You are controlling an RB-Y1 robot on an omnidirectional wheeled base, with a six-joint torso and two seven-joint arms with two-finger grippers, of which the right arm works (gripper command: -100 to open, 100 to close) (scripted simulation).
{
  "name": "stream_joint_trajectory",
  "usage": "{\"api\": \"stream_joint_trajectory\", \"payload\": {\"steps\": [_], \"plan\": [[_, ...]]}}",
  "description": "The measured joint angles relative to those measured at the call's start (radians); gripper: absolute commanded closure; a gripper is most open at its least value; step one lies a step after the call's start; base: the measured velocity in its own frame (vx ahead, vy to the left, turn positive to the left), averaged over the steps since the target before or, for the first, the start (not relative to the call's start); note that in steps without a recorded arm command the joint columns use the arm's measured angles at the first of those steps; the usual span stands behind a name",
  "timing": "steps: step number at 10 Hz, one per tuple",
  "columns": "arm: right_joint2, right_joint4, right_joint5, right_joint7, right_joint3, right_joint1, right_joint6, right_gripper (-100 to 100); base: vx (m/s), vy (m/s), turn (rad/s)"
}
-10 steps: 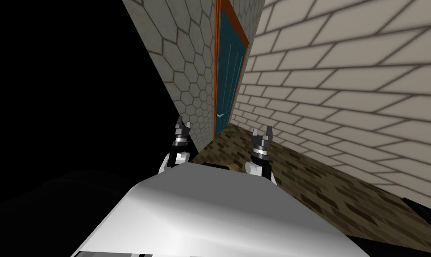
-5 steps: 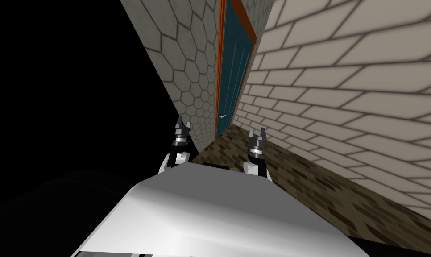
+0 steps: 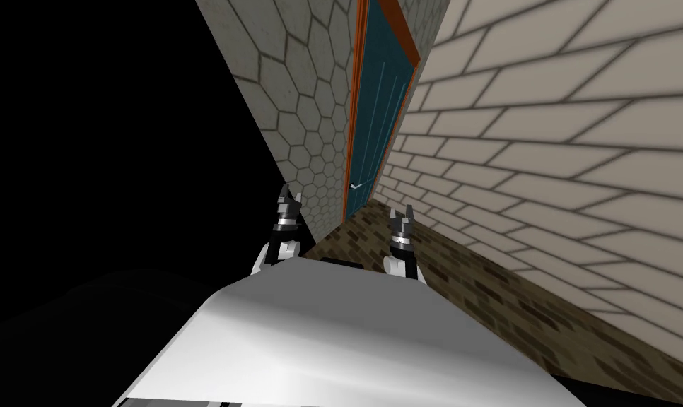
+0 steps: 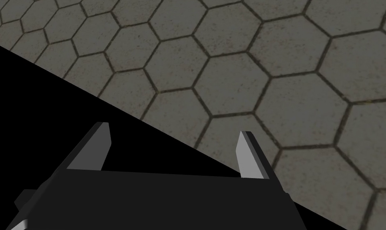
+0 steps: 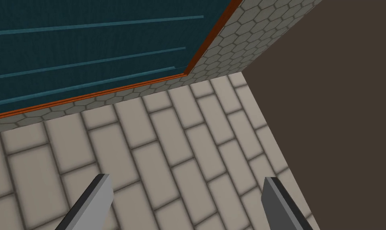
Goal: Pull the door open
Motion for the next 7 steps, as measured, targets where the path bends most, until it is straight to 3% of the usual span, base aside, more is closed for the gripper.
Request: {"api": "stream_joint_trajectory", "payload": {"steps": [7], "plan": [[-0.046, 0.165, -0.02, -0.026, 0.03, -0.048, -0.056, -100, 0.088, -0.051, 0.145]]}}
